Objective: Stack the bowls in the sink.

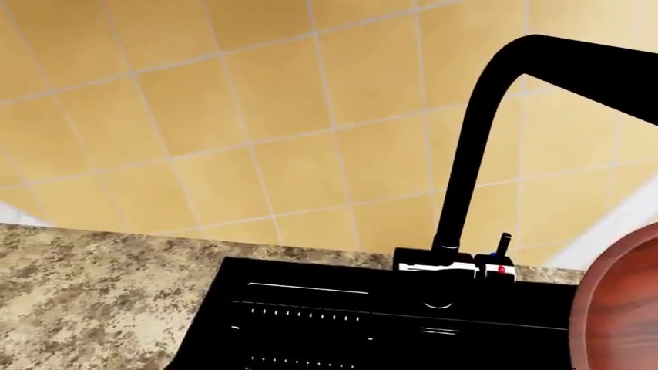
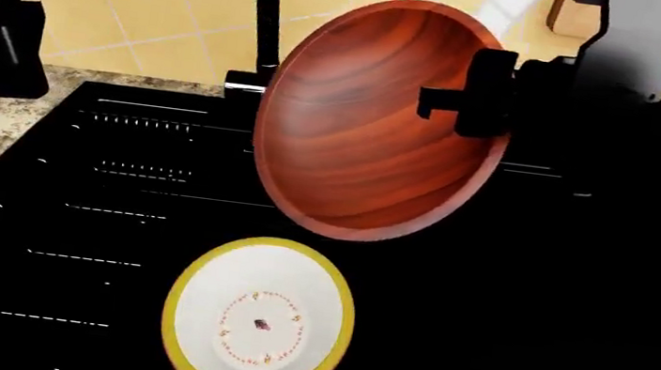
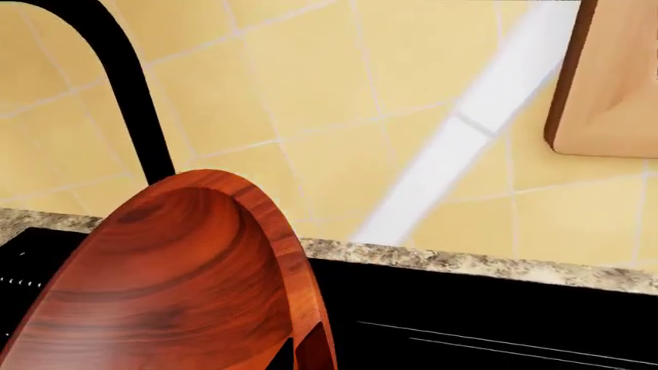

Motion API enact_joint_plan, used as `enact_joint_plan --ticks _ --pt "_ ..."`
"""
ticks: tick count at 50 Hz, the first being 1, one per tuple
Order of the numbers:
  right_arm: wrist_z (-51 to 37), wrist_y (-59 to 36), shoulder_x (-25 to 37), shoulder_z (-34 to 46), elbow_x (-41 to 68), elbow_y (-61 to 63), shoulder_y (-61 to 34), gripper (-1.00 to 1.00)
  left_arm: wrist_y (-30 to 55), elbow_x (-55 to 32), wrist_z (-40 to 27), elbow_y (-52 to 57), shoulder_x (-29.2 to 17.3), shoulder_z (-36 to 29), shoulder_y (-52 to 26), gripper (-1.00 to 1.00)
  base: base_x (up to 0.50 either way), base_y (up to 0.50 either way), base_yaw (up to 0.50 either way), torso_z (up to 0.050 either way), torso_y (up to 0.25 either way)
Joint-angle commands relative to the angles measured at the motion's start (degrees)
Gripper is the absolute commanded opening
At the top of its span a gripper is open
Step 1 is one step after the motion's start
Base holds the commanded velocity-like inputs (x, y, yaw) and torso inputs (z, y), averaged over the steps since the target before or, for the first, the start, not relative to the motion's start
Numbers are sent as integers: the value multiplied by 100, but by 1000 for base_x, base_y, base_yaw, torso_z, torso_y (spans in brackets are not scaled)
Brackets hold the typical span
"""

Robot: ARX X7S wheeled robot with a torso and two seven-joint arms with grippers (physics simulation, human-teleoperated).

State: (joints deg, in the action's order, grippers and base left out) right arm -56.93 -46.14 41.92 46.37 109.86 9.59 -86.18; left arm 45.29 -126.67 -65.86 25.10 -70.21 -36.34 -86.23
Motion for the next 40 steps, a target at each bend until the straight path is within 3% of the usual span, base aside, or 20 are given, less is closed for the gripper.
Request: enact_joint_plan --ticks 1,19,40 --pt "176 -166 -330 120 184 -291 -50 -100 25 -28 -15 1 -63 31 -29 100 0 0 0 0 10" --pt "531 -378 -632 272 343 -490 -104 -100 -10 4 54 36 -159 67 56 100 0 0 0 0 0" --pt "1423 -103 -1218 614 -423 -1085 529 -100 -30 64 108 55 -176 74 142 100 0 0 0 0 0"
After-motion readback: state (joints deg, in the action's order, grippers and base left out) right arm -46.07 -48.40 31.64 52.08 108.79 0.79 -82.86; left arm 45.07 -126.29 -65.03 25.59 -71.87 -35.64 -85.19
